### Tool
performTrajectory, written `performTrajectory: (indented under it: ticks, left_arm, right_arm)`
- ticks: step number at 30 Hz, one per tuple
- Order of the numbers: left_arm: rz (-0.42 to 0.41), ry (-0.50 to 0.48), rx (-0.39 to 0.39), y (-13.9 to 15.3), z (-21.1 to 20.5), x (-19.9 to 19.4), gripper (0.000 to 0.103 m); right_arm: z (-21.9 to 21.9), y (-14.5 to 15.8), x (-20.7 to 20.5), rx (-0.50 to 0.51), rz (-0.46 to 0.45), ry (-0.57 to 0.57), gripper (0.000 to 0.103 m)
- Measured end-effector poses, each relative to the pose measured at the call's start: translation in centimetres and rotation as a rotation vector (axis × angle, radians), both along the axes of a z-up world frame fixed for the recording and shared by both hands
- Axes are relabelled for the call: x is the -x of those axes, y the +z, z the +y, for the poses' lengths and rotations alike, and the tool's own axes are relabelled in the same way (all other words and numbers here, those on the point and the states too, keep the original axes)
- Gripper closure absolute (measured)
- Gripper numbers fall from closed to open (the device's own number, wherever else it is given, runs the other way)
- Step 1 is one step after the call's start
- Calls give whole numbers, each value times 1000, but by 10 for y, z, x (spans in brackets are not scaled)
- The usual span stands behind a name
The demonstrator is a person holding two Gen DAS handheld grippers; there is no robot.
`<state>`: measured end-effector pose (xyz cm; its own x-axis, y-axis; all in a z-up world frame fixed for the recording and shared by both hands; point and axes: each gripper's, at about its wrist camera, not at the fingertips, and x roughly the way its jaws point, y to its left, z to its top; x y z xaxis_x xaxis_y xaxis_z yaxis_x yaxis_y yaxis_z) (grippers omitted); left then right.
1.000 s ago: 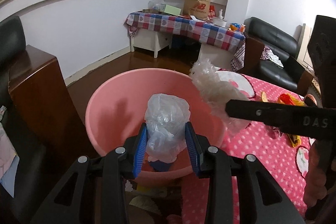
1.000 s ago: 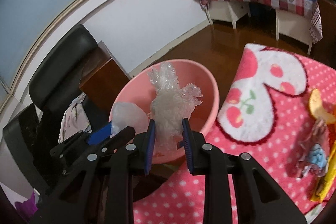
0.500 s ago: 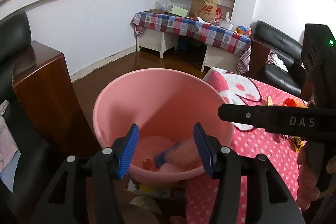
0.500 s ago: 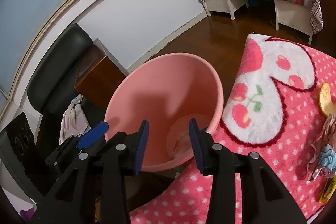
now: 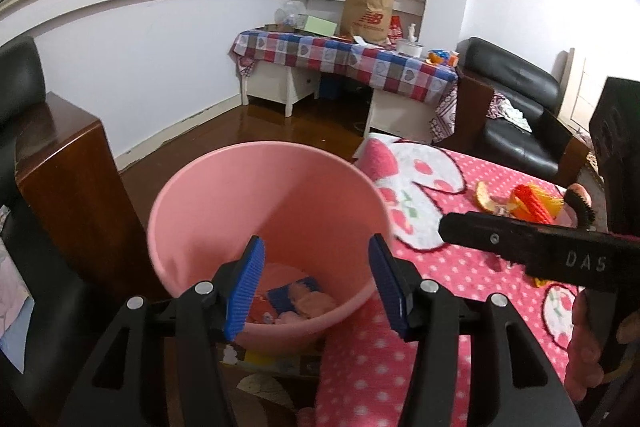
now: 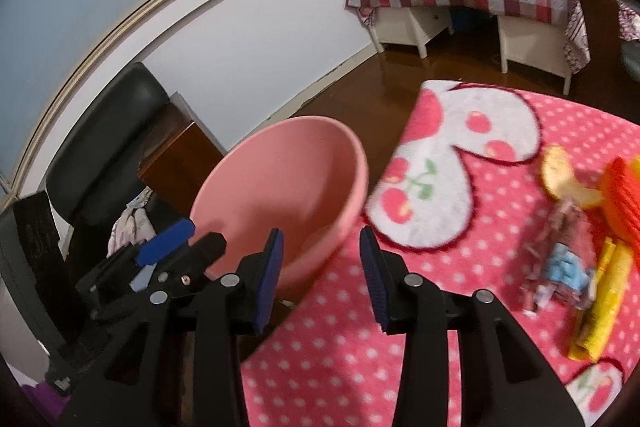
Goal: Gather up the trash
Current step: 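Move both open tools back over the remaining trash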
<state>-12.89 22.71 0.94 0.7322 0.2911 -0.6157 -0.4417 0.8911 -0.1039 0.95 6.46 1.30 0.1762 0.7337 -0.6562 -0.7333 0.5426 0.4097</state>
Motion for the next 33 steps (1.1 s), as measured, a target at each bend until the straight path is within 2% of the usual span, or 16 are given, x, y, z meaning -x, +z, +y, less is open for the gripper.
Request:
performTrajectory:
  ticks: [14, 26, 33]
  left_arm:
    - [16, -164, -6, 6, -70, -42, 50]
    - [56, -304, -37, 2, -135, -76, 50]
    - [73, -346, -55, 1, -162, -91, 50]
  right_arm:
    - [-98, -1, 3, 47, -106, -137, 63]
    - [-173, -18, -10, 62, -78, -290, 63]
    - [-196, -22, -14, 53, -75, -330, 63]
